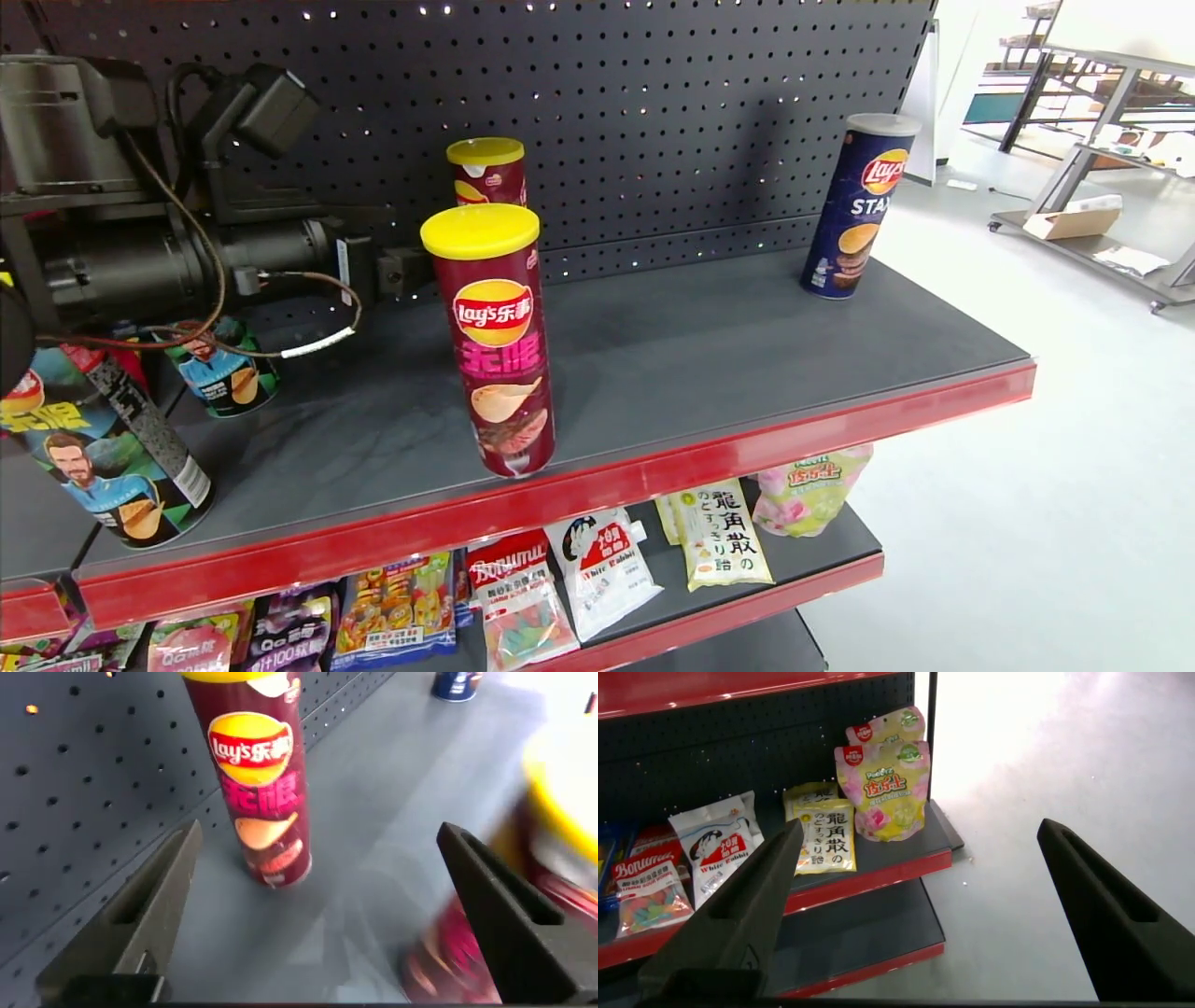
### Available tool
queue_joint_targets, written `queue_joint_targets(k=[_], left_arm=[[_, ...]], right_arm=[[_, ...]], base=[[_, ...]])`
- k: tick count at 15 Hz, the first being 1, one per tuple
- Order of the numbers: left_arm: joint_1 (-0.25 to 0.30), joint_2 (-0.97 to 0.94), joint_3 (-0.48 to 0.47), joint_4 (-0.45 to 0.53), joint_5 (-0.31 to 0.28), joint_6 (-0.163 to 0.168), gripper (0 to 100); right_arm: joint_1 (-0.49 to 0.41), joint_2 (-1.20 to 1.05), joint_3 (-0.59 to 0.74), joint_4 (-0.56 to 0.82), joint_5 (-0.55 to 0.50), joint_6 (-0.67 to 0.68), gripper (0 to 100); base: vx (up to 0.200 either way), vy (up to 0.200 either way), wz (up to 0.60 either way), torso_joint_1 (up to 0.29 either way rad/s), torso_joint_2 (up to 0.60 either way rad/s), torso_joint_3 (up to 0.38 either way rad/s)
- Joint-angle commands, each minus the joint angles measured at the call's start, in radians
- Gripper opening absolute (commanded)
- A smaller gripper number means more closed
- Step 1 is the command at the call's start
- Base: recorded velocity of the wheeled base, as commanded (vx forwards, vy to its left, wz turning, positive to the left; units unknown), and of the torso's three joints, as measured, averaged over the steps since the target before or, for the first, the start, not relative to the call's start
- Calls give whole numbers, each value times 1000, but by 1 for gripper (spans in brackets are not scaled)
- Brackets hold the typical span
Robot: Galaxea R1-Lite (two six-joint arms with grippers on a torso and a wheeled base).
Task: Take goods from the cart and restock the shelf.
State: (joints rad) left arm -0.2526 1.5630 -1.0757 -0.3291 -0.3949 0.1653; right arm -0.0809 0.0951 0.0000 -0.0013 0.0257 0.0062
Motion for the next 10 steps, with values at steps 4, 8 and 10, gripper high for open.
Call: queue_joint_targets(k=[4, 8, 10], left_arm=[[27, -212, 120, 1, 5, -7, 100], [49, -297, 178, 1, 5, -7, 100], [56, -331, 198, 1, 5, -10, 100]], right_arm=[[0, 2, 0, 0, 0, 1, 100], [0, 2, 0, 0, 0, 0, 100], [0, 2, 0, 0, 0, 0, 100]], base=[[0, 0, 0, 0, 0, 0], [0, 0, 0, 0, 0, 0], [0, 0, 0, 0, 0, 0]])
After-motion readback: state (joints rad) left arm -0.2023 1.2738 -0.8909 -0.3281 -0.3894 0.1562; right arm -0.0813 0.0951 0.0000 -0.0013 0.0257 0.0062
